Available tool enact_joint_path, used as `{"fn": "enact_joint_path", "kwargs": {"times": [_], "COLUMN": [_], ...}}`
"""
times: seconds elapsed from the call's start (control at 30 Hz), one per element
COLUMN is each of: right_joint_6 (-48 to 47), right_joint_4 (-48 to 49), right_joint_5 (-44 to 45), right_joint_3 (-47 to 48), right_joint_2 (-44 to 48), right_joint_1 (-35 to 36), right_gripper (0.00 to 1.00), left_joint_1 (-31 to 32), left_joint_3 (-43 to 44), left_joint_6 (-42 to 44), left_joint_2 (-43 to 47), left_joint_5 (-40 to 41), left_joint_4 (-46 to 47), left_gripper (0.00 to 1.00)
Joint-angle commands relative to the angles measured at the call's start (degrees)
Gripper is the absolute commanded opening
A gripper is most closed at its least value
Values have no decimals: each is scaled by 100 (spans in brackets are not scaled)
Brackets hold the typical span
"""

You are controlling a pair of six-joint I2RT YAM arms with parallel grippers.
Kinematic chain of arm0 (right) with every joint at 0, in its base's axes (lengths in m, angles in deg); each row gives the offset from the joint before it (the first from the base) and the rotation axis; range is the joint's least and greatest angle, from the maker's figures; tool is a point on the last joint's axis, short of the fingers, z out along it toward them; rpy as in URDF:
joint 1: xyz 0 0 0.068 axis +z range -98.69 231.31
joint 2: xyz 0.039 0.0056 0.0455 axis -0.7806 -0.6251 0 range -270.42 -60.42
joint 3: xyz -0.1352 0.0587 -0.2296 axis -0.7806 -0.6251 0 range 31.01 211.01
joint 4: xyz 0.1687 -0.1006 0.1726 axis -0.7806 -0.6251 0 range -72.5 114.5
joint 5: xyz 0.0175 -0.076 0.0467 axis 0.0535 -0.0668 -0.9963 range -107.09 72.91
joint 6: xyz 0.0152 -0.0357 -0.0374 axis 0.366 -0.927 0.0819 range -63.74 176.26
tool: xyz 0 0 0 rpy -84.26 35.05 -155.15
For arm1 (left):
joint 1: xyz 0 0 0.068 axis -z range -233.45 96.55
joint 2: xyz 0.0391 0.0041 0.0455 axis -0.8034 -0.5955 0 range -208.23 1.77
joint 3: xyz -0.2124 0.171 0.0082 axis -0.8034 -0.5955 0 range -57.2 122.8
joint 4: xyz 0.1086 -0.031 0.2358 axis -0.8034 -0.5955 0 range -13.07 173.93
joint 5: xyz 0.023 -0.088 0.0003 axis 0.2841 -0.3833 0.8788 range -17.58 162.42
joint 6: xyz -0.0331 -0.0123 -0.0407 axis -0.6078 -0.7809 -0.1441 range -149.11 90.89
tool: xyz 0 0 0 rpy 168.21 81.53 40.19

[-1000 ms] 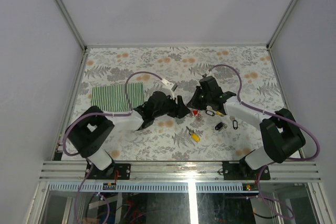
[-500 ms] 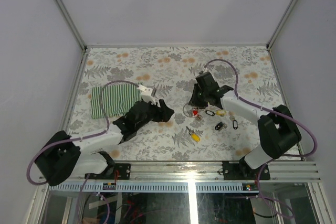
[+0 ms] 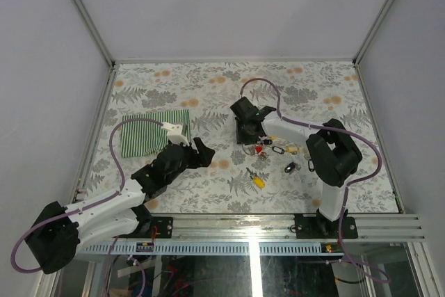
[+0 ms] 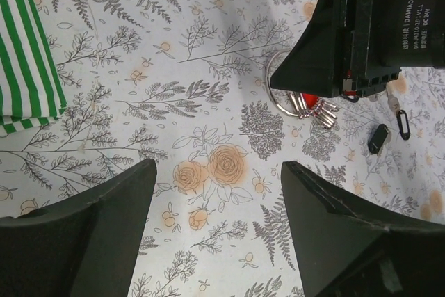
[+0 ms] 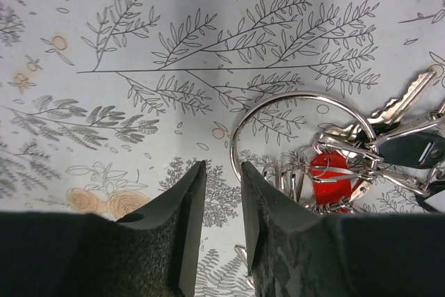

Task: Put the keys on the keyring

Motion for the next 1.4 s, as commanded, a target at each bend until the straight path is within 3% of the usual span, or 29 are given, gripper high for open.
{"fn": "enact_joint_path", "kwargs": {"times": [0.0,0.43,0.57,0.67,0.77,1.0,1.13,1.37], "right_joint_6": [-210,-306,-311,-272,-185,-39,80,375], "right_joint_4": [-412,-761,-843,-826,-684,-226,-84,406], "right_joint_5": [428,674,737,748,860,851,631,68], "right_joint_3": [410,709,657,557,386,55,22,-388], "right_joint_2": [-368,-1080,-1270,-1264,-1011,-168,55,646], "right_joint_1": [126,282,333,334,334,325,298,19], "right_gripper": [33,32,23,11,0,0,0,0], "left_joint_1": [16,20,20,21,20,13,21,18], "left_joint_3": [-54,10,-38,-61,-49,159,324,570], "left_joint_6": [-90,-87,-227,-270,-275,-271,-254,-266], "left_joint_2": [45,-101,-147,-224,-363,-1301,-1921,-2640], "left_joint_5": [222,248,211,137,66,-577,-894,-1208], "left_joint_4": [-50,37,211,333,456,1442,2014,2789], "left_gripper": [75,75,75,75,75,76,68,68]}}
